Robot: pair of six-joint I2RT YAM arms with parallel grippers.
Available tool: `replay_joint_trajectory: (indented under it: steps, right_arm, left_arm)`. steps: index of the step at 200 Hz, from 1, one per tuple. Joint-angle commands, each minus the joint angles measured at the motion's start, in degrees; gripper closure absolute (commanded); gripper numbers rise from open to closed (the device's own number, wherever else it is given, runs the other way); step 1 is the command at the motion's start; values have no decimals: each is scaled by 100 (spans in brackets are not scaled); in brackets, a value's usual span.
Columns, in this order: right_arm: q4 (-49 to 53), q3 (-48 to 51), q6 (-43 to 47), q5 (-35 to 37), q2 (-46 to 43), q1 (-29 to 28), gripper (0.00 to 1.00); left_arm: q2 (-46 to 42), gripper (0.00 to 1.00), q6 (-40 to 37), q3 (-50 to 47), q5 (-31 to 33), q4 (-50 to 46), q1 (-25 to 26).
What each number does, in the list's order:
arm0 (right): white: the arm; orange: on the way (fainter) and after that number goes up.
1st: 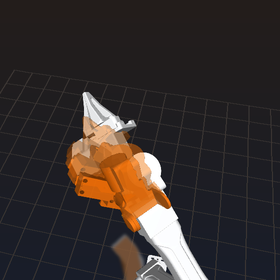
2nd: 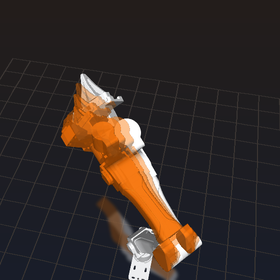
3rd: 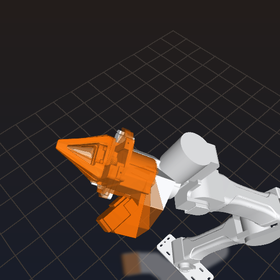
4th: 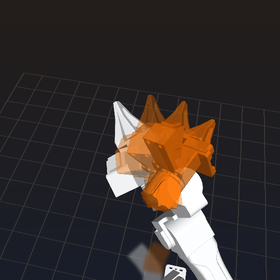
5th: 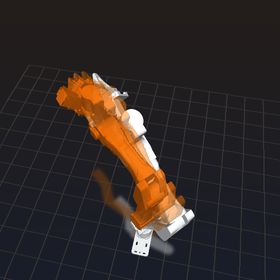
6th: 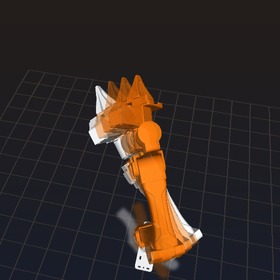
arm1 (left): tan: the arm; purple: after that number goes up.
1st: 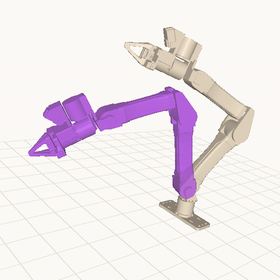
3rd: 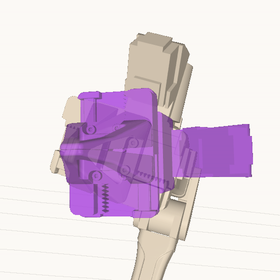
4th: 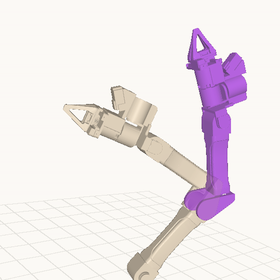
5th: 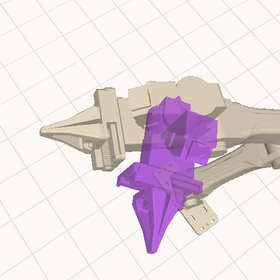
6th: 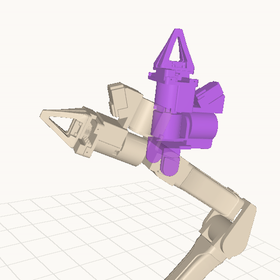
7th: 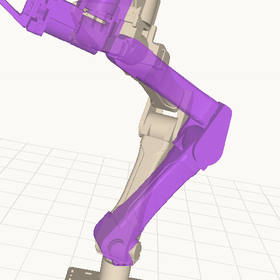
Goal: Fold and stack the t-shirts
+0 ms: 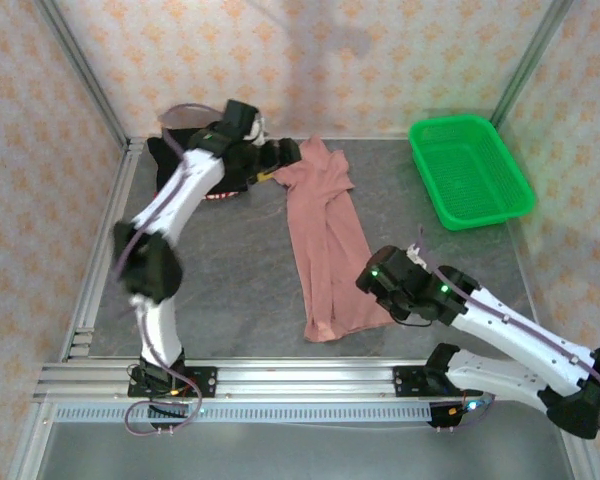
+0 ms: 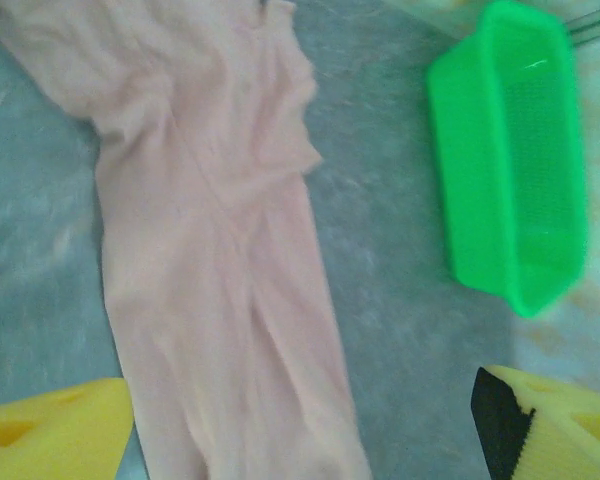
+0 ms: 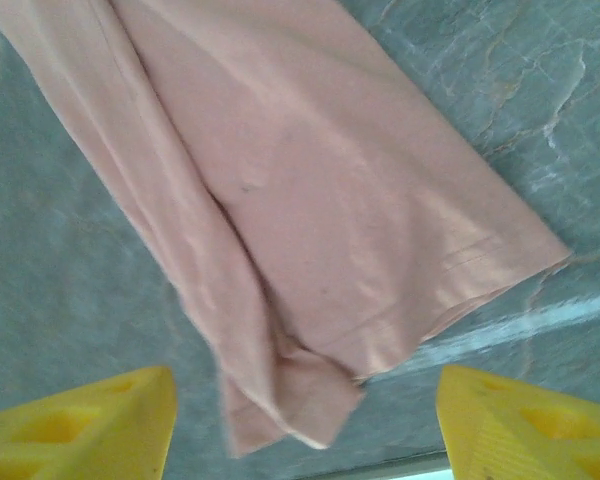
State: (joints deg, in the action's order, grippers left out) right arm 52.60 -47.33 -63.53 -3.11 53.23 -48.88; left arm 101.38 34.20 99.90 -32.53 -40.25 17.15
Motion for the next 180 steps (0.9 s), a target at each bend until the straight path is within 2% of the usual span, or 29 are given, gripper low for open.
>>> replay_joint_trajectory:
  steps: [1, 22, 43, 73, 97, 115, 142, 157, 167, 180]
  right_arm:
    - [-1188, 314, 1725, -1113, 448, 89, 35]
    - [-1980, 407, 2158, -2092, 1081, 65, 42]
    - [-1948, 237, 2674, -2320, 1426, -17, 47]
    - [-1725, 77, 3094, -2482, 2011, -132, 48]
    - [-1665, -42, 3250, -2293, 2516, -506, 50]
    - [-1587, -53, 3252, -2039, 2749, -590, 57]
    - [-1385, -59, 3254, -1585, 2860, -593, 71]
    - [-1245, -57, 3142, -1341, 2827, -596, 84]
    - [-1042, -66, 3043, -1077, 2686, -596, 93]
    - [-850, 32, 2839, -794, 2354, -570, 99]
  left_arm:
    - [-1095, 14, 599, -2038, 144, 266, 184]
    - [-2348, 19, 1265, -3935, 446, 720, 671]
    - [-3371, 23, 2057, -5288, 879, 1160, 1276]
    - [-4441, 25, 3002, -6538, 1524, 1585, 2038]
    - [-4855, 27, 3547, -6984, 1945, 1787, 2627]
    - [-4900, 28, 3811, -7106, 2215, 1890, 3037]
    - [-4694, 31, 4045, -7125, 2523, 2026, 3535]
    - [-4532, 34, 4203, -7124, 2693, 2153, 3783]
    - [-4420, 36, 4314, -7107, 2808, 2252, 3950]
    - [-4231, 38, 4453, -7073, 2963, 2396, 4163]
